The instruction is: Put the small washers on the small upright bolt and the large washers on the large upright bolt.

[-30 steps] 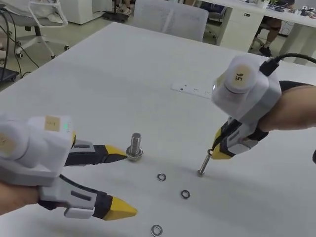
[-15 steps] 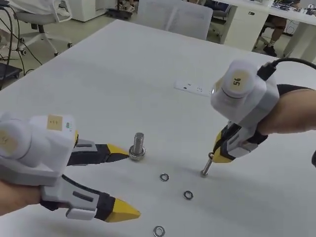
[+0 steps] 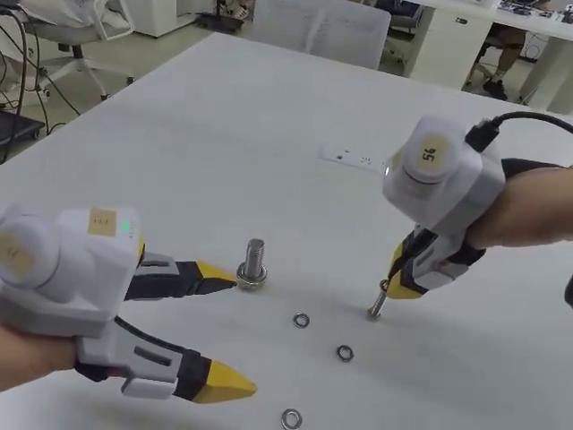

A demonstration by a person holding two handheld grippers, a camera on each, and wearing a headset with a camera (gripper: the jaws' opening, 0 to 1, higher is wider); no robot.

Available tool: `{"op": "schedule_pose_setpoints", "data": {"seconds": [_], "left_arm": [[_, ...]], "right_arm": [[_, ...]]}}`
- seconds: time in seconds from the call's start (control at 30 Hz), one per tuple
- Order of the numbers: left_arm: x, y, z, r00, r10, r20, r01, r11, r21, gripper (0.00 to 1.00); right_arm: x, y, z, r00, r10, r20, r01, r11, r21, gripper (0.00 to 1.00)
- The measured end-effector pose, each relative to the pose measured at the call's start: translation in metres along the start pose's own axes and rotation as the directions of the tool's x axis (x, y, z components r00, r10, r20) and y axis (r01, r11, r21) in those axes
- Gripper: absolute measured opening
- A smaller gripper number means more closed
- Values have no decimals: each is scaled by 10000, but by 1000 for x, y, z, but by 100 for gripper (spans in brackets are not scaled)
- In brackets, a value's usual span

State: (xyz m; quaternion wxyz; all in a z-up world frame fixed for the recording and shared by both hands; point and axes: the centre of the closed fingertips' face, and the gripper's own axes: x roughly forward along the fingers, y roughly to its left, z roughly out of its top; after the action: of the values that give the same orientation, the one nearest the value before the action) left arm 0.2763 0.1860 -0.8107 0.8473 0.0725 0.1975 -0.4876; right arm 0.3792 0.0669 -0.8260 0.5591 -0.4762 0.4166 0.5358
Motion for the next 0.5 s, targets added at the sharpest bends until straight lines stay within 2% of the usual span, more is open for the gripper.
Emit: {"op": "schedule_pose_setpoints", "data": {"seconds": [0.5], "left_arm": [[-1, 0, -1, 10000, 54, -1, -54, 10000, 3, 67]], "right_arm": [[23, 3, -3, 9997, 231, -115, -230, 9996, 136, 13]]}}
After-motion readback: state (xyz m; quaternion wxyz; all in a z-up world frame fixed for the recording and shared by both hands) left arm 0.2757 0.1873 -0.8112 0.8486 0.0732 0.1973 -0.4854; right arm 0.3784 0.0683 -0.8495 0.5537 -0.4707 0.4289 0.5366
